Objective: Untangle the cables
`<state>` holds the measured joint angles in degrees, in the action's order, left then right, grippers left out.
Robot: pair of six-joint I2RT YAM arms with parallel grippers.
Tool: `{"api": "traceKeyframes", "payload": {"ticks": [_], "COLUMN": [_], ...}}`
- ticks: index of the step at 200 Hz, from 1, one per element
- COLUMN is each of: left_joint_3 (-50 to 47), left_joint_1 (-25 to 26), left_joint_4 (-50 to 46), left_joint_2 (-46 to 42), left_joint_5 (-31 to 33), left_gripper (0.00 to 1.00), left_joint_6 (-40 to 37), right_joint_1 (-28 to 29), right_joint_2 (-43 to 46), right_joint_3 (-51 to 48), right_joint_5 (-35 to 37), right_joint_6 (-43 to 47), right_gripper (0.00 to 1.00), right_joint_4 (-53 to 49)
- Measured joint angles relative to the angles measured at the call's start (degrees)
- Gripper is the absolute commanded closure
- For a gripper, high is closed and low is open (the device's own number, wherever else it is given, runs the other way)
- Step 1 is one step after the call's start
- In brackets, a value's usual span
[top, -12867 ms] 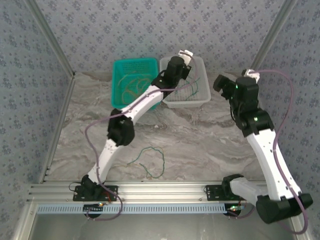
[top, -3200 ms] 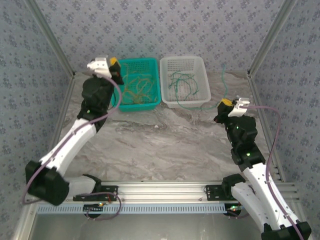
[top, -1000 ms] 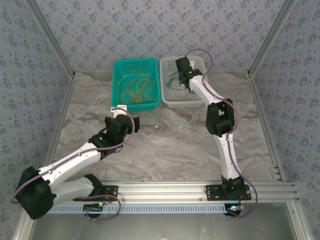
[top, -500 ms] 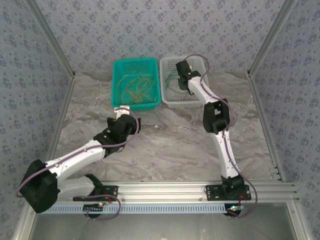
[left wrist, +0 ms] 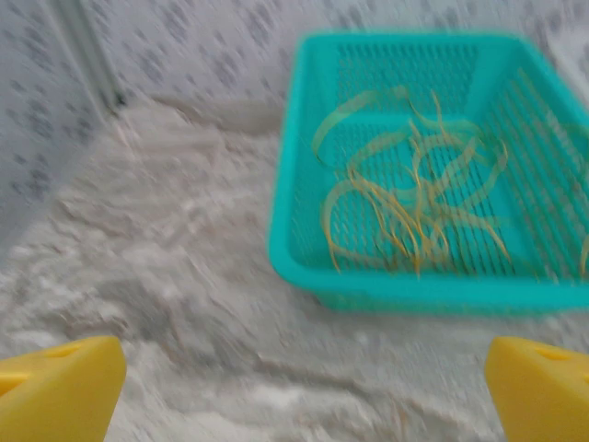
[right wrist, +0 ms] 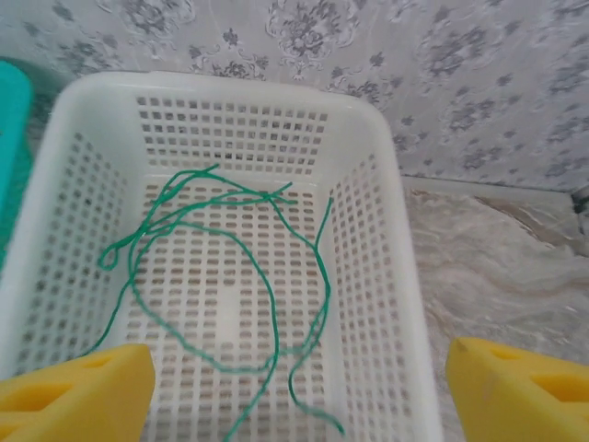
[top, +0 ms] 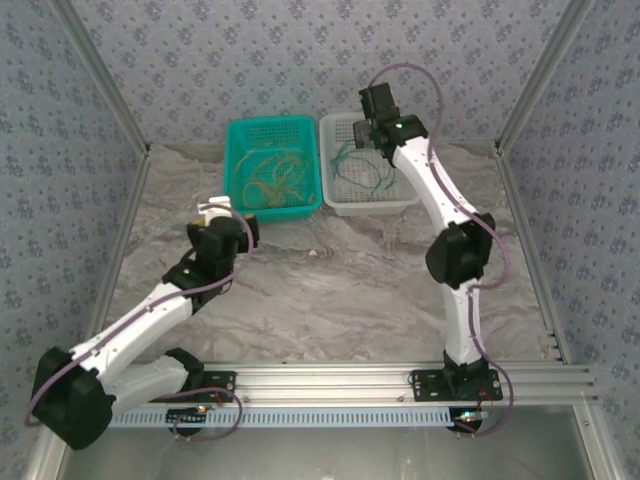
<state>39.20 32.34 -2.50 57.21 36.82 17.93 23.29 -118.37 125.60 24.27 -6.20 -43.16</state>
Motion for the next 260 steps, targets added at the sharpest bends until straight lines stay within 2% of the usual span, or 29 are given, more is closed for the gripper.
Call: {"api": "traceKeyframes", "payload": {"ticks": [20,54,72,91,107,127,146,165,204,235,260], "left_joint_3": [-3.63,-11.5,-16.11,-19.91,-21.16,-22.45,-22.43,-21.66,-20.11,-20.92,-23.91], "left_joint_1": [-1.18,-3.65,-5.22,-7.41,-10.16,-15.32,-21.4,-24.13,-26.86,-32.11,-32.83], "left_joint_4": [7.41,15.93,19.26,20.87,20.85,27.93,33.53,36.89,44.57,52.68,57.46], "left_joint_2": [-5.42,-8.31,-7.17,-5.03,-3.8,-0.74,6.88,15.89,25.0,29.11,29.27], "left_joint_5": [1.51,3.67,4.79,4.79,3.76,0.31,-3.21,-5.7,-12.72,-19.08,-22.77], "left_gripper": [0.01,0.01,0.01,0.01,0.01,0.01,0.01,0.01,0.01,0.01,0.01], "left_joint_6": [-2.99,-8.02,-9.92,-10.45,-10.88,-11.54,-11.41,-12.31,-15.02,-14.16,-13.86], "right_joint_1": [2.01,6.12,4.87,0.63,-4.09,-10.75,-15.61,-18.88,-21.29,-22.25,-24.5], "right_joint_2": [16.2,46.14,54.31,57.24,59.63,60.63,57.51,50.73,37.94,33.92,32.13], "right_joint_3": [-22.08,-65.79,-81.99,-91.49,-97.2,-101.61,-103.3,-104.56,-101.72,-100.94,-102.9], "right_joint_5": [-0.11,0.04,1.73,4.0,4.55,3.69,2.62,0.15,-6.47,-12.98,-16.55], "right_joint_6": [0.33,3.37,4.11,2.91,2.36,1.22,0.15,-0.52,2.99,5.7,5.86], "right_gripper": [0.07,0.05,0.05,0.04,0.02,0.02,0.02,0.02,0.0,0.0,0.0], "right_joint_4": [9.55,33.7,42.53,45.07,47.69,51.3,56.52,63.6,70.73,78.55,84.54]}}
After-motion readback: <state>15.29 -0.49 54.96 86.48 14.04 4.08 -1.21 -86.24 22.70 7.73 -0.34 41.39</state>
